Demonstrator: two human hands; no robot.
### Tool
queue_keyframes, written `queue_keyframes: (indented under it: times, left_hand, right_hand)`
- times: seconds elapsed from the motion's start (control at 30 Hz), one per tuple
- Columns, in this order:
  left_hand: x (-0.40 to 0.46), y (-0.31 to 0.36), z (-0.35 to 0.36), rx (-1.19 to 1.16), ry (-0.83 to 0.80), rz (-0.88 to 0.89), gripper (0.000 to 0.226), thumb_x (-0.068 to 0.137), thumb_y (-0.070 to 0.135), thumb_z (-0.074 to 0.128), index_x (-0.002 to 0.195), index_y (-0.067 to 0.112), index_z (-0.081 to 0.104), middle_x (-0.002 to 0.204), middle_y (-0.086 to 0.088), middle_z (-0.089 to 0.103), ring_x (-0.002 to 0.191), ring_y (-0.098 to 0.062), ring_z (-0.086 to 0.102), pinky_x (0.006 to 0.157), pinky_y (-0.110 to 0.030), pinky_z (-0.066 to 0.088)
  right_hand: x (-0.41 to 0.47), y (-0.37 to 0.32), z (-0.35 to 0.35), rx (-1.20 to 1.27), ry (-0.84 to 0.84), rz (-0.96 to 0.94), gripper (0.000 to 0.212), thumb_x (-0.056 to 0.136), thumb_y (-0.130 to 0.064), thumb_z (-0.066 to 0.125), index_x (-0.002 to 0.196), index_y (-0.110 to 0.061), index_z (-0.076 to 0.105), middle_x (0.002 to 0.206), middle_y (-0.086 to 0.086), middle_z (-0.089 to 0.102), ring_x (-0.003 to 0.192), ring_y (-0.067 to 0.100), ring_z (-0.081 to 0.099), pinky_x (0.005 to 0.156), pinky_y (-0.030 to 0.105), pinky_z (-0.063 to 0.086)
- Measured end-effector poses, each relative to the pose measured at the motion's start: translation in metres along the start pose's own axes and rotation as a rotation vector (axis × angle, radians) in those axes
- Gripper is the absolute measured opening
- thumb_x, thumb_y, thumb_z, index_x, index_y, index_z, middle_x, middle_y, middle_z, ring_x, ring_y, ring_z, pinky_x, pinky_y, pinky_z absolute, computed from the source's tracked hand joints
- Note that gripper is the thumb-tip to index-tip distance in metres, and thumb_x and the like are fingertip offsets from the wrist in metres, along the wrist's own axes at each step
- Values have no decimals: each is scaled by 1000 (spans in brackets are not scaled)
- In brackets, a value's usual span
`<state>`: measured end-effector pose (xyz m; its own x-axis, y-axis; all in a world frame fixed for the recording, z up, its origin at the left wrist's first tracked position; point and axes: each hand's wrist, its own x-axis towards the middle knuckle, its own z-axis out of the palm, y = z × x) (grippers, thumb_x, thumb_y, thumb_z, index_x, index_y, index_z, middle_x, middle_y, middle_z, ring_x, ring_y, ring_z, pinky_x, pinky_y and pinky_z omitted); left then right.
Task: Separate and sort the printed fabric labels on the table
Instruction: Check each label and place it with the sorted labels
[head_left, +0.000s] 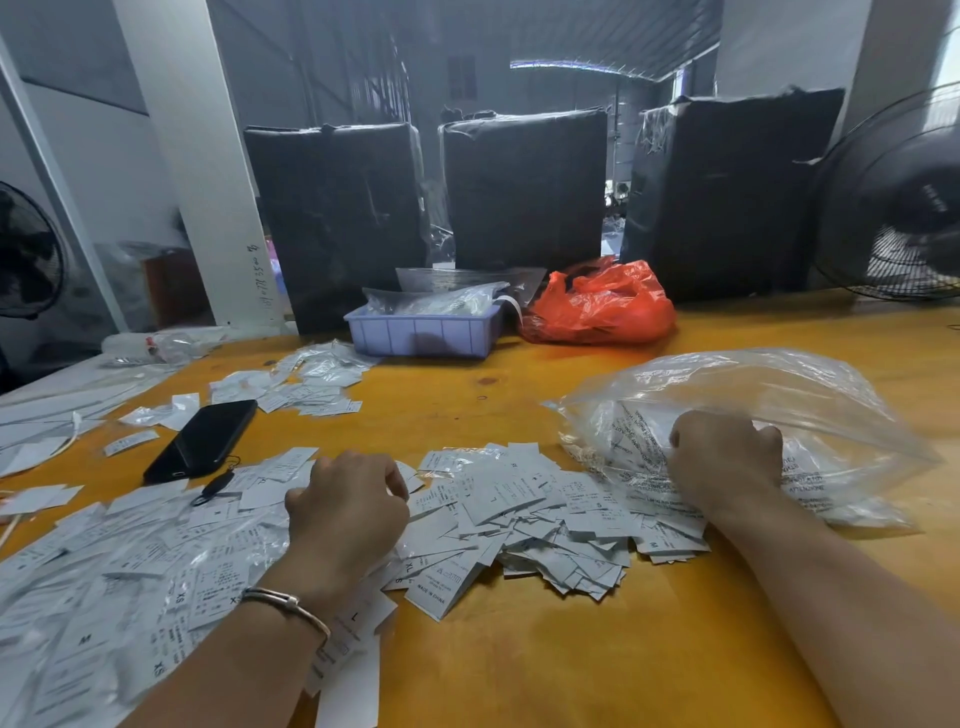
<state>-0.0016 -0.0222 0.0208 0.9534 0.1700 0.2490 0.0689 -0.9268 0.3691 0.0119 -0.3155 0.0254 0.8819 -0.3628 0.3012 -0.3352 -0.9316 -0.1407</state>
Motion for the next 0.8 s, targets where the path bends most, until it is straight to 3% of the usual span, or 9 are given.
queue_keyframes:
  times: [0.13,0.33,0.4,0.5,0.63,0.73,0.8]
  left_hand:
    - [2,1,4,2,-9,52,23,82,17,54,88,38,58,101,10,43,115,-19,38,85,-37,32]
    - [1,4,10,-131,44,168,13,85,24,59,92,35,61,113,9,49,117,-16,38,93,-38,40]
    - [-1,7,9,-176,73,229,13,85,23,61,92,34,62,111,11,50,116,-14,38,88,-34,38]
    - [-5,12,7,-279,103,343,14,85,20,64,90,33,63,111,14,52,115,-10,41,86,-27,32]
    - [-9,18,2,-594,2,436,20,86,31,70,106,35,67,126,18,50,118,1,47,89,-19,44]
    - [-15,23,-5,-782,-188,446,52,76,47,71,125,42,56,126,26,54,114,10,53,78,-8,49]
    - [-17,24,-6,-841,-327,428,66,72,42,75,133,39,48,118,16,65,108,3,61,82,-14,53]
  right_hand:
    - [5,4,4,17,36,-16,15,86,-15,57,96,-21,66,101,-2,63,104,22,52,88,36,35]
    - [4,1,3,239,293,-57,18,87,-16,53,74,-16,66,88,7,62,89,28,51,65,30,29]
    - [-1,-5,0,391,314,-62,22,86,-14,55,65,-14,59,80,9,62,78,29,53,59,28,32]
    - [-10,-20,-5,702,116,-69,23,83,-12,56,60,-14,58,68,7,63,62,24,55,57,29,41]
    - [-26,-39,-23,1312,-411,-131,15,83,0,55,69,-3,63,60,11,65,47,15,45,47,25,35]
    - [-34,-47,-23,1442,-737,-238,14,85,-1,57,74,-5,65,66,14,66,48,16,49,46,23,36]
    - [-38,-51,-20,1442,-822,-302,12,86,-3,60,76,-7,67,69,14,66,50,16,51,46,21,38]
